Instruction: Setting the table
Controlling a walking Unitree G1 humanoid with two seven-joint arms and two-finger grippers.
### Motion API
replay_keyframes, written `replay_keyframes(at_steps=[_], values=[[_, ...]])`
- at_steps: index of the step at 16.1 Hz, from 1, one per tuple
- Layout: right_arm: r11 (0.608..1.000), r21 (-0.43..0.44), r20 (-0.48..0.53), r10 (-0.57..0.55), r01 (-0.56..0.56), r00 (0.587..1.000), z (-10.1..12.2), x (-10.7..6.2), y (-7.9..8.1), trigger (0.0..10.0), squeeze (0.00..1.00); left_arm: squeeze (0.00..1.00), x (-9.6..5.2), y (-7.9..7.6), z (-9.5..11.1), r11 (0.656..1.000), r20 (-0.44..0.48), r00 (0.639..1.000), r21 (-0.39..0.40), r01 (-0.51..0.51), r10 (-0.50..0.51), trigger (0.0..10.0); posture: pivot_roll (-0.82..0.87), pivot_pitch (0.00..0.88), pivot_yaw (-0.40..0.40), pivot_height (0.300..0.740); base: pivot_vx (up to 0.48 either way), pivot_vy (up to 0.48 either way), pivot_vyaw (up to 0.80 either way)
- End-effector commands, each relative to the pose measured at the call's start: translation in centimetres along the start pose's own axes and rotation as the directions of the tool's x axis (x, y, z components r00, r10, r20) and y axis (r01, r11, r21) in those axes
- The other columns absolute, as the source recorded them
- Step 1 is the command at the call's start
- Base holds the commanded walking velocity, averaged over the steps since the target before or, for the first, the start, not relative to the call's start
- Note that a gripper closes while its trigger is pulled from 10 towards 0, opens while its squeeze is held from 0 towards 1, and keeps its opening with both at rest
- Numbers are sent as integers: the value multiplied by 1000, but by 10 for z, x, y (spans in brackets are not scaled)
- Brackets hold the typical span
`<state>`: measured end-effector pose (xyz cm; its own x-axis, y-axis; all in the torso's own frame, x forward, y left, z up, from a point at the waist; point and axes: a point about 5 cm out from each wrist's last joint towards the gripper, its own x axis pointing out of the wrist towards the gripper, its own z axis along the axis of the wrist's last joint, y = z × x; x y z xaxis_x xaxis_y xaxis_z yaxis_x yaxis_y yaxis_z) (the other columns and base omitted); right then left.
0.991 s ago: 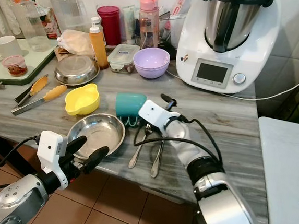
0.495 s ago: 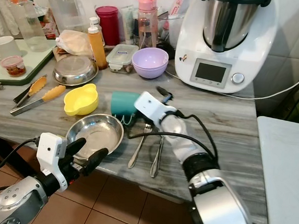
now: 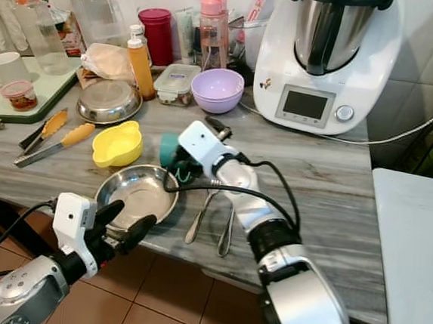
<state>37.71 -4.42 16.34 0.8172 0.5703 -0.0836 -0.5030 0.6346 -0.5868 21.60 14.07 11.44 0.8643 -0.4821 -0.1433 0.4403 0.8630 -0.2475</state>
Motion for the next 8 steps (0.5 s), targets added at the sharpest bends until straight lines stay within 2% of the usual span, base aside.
replay_keyframes(at_steps=[1,2,4,6,8], values=[[1000,6,43,14,-14,999,20,9,1,10000,82,0,-2,2,0,1000,-3,1000,11,-16,16,10000,-33,31,105,740,0,0,0],[999,7,41,33,-33,999,22,12,6,10000,0,0,-2,2,0,1000,-3,1000,12,-17,17,10000,-33,31,105,740,0,0,0],[999,9,38,52,-52,998,25,15,14,10000,0,0,-3,2,0,1000,-4,1000,14,-19,19,10000,-21,26,101,740,0,0,0],[997,-11,-13,79,-79,997,22,19,25,10000,0,0,-4,2,0,1000,-6,1000,15,-24,24,10000,-12,28,98,740,0,0,0],[997,-16,-56,77,-78,995,16,19,27,10000,0,0,-5,3,0,999,-8,1000,16,-27,27,10000,-9,29,99,740,0,0,0]])
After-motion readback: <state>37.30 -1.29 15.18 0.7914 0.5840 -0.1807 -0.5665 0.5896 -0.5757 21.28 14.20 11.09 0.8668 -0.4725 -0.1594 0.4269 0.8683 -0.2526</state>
